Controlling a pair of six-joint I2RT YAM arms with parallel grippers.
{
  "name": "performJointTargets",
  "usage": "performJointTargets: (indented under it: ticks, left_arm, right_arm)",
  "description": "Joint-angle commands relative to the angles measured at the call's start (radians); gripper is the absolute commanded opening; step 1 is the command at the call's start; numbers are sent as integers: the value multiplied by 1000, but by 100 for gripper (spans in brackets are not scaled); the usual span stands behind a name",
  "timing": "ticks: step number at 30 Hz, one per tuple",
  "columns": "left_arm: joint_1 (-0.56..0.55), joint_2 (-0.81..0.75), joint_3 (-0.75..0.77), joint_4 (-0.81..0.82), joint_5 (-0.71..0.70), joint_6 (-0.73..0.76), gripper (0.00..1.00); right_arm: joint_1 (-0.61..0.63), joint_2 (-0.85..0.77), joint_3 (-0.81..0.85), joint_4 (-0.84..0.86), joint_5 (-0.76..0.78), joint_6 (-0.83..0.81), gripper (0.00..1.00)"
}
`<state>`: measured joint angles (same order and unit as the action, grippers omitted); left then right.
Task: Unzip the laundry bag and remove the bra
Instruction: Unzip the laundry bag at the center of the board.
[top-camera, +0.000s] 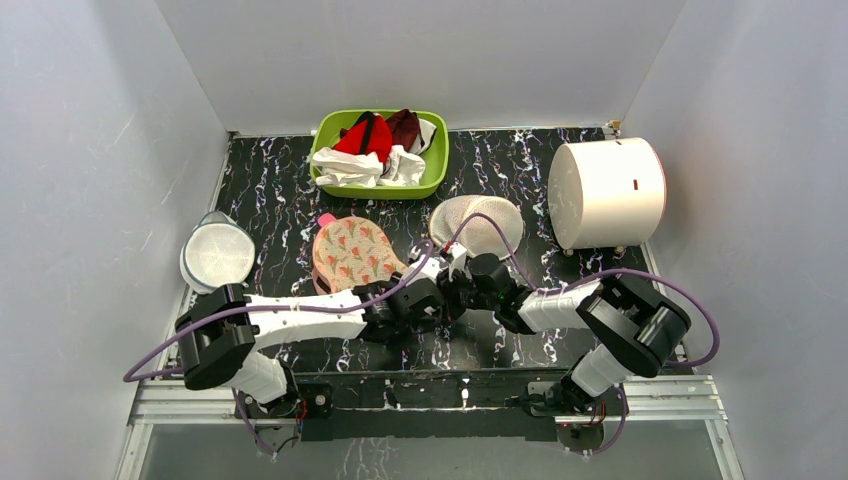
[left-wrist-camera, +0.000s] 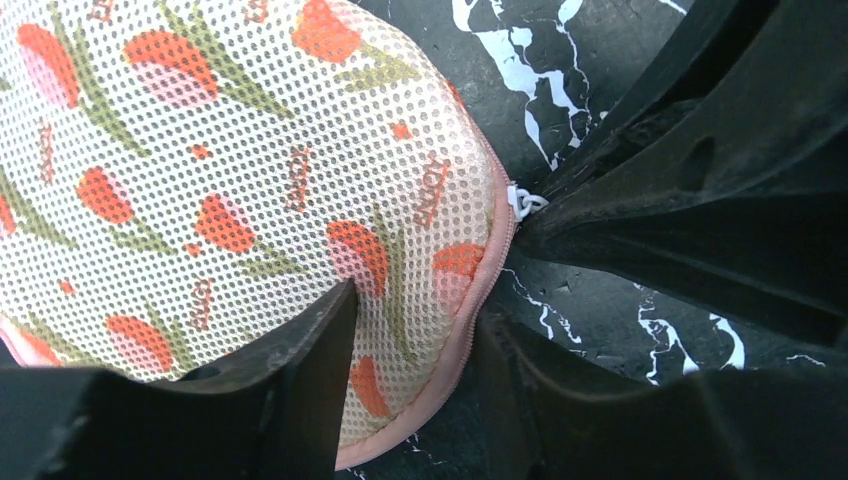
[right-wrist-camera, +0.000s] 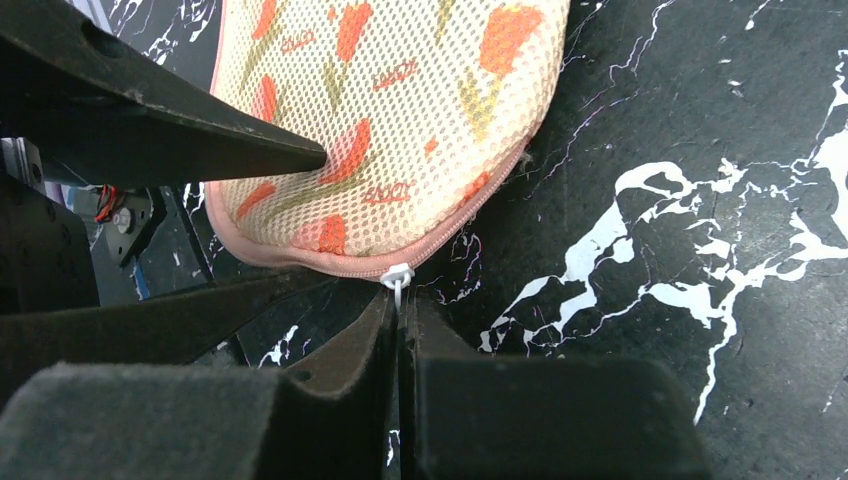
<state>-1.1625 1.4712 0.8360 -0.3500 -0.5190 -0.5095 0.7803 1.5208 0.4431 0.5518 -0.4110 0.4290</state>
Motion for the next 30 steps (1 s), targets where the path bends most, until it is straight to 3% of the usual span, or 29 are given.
performJointTargets:
  ticks: [1,11,20,30]
  left_arm:
    - [-7,-33,-18,-50,-96,-40,39]
    - [-7,-178,-61,-165,-47,-107,16]
    - [-8,-296,-98,-198,11,-140,0]
    - [-7,-381,-123,-203,26,-151,0]
  right_arm:
    - [-1,-24,-3,60,-5,-1,0]
    - [-7,-9,48,7,30,-40,0]
    - [-33,41,91,6,30,-61,0]
    - [-77,144,165,16,-12,-72,0]
